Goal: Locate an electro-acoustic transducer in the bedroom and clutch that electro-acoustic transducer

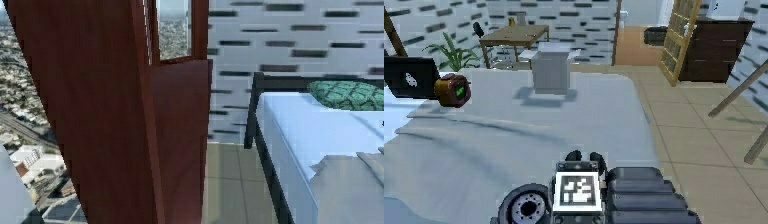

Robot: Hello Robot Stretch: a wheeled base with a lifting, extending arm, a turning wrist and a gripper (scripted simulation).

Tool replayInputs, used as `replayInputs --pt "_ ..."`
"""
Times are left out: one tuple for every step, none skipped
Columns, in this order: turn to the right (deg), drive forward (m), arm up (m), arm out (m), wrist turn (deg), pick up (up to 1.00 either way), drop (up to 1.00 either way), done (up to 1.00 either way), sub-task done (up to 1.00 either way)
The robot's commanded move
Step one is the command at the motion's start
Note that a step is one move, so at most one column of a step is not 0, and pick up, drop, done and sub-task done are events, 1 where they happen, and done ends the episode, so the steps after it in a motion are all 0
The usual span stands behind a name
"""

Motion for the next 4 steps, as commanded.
replayInputs --pt "0.0 0.00 0.00 0.14 0.0 0.00 0.00 0.00 0.00" --pt "0.0 0.00 0.00 0.00 45.0 0.00 0.00 0.00 0.00" --pt "0.0 0.00 0.00 0.00 45.0 0.00 0.00 0.00 0.00" --pt "0.0 0.00 0.00 0.00 45.0 0.00 0.00 0.00 0.00"
